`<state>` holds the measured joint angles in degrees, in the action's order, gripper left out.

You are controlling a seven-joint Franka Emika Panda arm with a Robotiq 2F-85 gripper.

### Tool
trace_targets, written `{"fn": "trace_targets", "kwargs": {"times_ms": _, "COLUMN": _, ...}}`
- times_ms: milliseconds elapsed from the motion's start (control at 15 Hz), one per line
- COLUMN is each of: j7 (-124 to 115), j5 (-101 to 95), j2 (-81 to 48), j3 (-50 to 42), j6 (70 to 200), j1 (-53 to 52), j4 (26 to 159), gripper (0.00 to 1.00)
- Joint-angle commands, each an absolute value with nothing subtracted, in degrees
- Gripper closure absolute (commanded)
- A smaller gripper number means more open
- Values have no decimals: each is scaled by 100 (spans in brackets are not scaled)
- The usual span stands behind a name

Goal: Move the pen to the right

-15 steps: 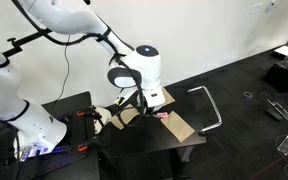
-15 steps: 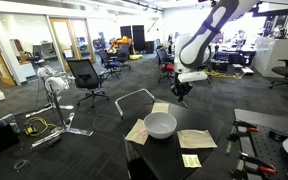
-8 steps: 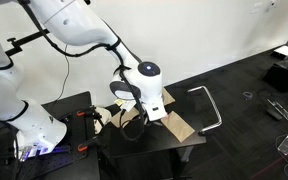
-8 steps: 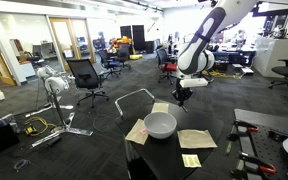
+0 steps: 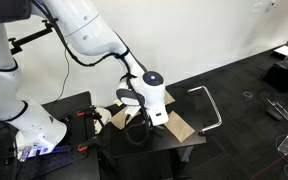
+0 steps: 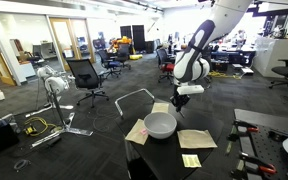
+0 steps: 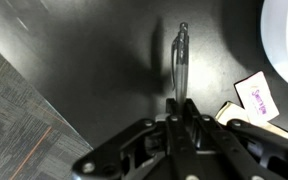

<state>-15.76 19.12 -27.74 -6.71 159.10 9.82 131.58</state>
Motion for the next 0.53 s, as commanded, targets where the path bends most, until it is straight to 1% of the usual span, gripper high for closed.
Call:
{"fn": "trace_targets", "kwargs": {"times_ms": 0, "j7": -1537, "j5": 1972, "j2": -3076, "j3": -611, "j6": 15899, "j1": 1061, "j4": 12881, "gripper": 97}}
{"fn": "trace_targets", "kwargs": {"times_ms": 400, "j7": -1539, "j5": 1963, "j2": -3344, "j3": -602, "j6": 15896, "j1": 1070, "j4": 12679, "gripper": 97}}
{"fn": "trace_targets", "kwargs": {"times_ms": 467, "j7": -1526, "j5": 1983, "j2": -3354, "j3": -579, "j6": 15906, "j1": 1085, "j4": 12669, "gripper": 64}}
